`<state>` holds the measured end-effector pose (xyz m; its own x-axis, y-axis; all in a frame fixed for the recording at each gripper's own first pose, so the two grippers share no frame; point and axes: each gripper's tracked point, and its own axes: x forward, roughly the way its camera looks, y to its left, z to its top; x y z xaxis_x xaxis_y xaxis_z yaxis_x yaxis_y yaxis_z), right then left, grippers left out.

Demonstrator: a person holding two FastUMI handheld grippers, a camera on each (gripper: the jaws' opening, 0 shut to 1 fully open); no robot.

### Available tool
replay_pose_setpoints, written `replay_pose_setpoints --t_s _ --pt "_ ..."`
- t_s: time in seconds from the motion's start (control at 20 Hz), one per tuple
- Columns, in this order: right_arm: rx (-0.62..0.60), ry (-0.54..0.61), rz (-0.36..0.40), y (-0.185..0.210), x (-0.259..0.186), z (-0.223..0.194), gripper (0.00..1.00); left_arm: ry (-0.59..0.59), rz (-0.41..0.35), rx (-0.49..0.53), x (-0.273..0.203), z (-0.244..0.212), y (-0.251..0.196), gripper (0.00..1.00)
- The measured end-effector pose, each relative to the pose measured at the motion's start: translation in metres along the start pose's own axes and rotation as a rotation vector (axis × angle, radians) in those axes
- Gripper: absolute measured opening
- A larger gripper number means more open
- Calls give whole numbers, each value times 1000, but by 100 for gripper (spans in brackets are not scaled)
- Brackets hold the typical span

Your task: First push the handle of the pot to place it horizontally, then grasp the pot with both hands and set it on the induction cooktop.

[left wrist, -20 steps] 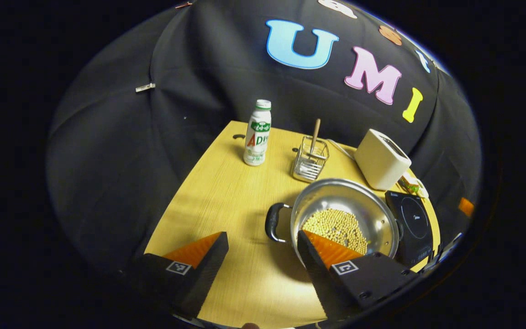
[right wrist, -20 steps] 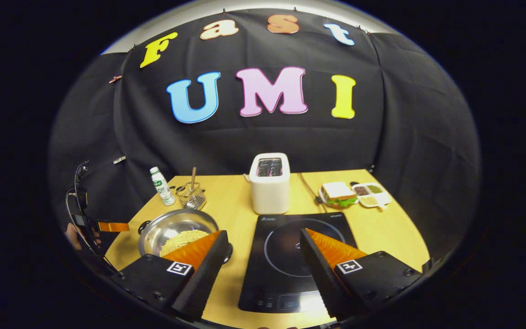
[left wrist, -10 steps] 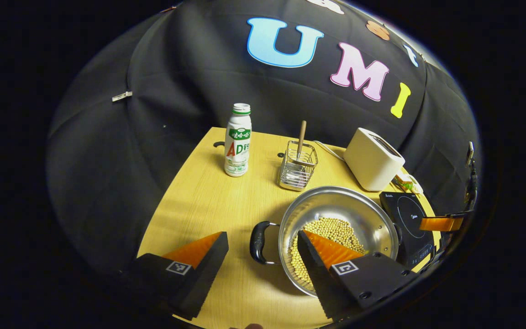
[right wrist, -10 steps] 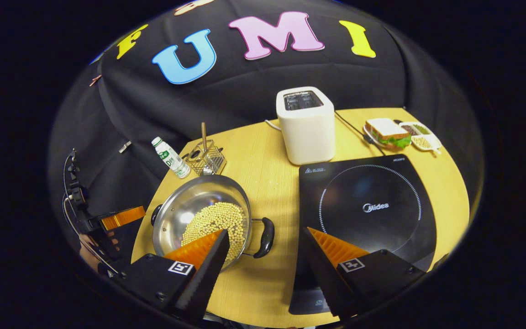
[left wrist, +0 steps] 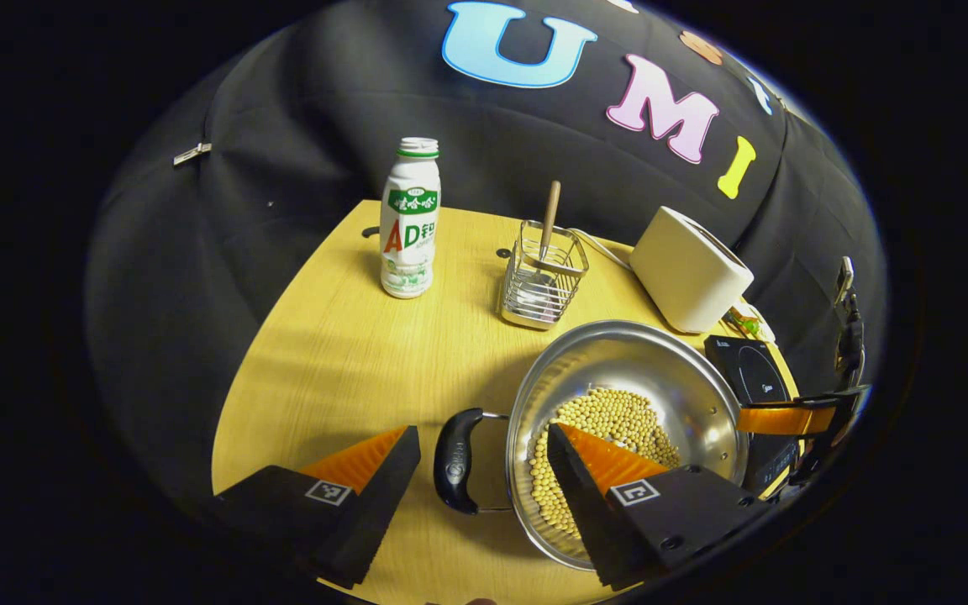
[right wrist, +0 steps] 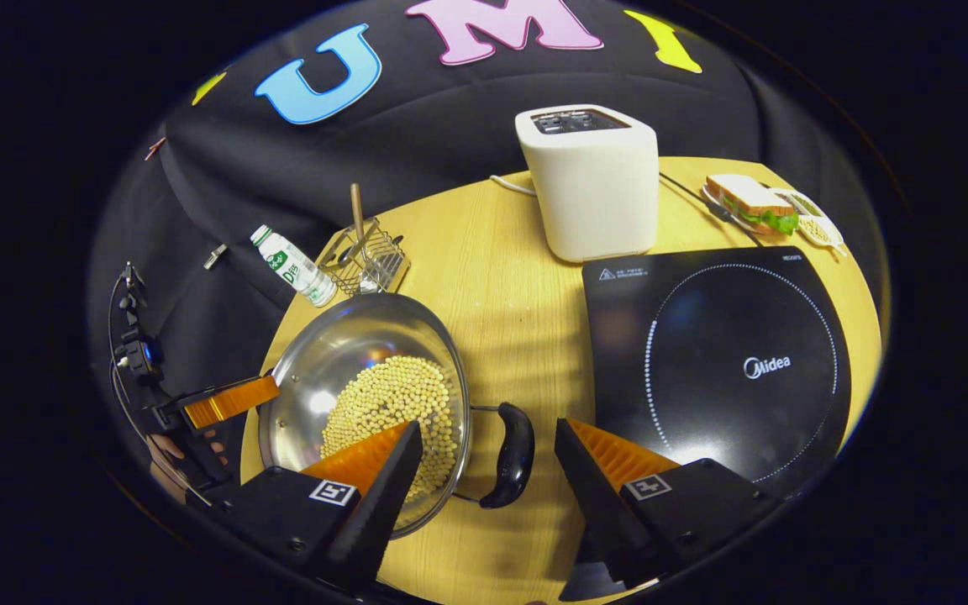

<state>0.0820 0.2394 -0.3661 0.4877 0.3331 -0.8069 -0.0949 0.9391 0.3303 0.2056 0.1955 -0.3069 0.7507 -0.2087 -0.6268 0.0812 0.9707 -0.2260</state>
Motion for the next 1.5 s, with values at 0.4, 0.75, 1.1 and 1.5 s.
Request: replay_pose_setpoints --t_s 0.4,0.75,1.1,1.5 --pt "23 78 -33 -4 41 -23 83 114 -29 -3 28 -20 -6 91" --pt "51 117 -40 -4 52 -33 66 175 -14 -28 34 -33 4 67" --pt "77 153 -31 -3 54 -34 59 201 -4 -54 27 -39 2 61" --pt "38 140 -22 -2 30 -36 56 206 1 -67 6 -49 -7 58"
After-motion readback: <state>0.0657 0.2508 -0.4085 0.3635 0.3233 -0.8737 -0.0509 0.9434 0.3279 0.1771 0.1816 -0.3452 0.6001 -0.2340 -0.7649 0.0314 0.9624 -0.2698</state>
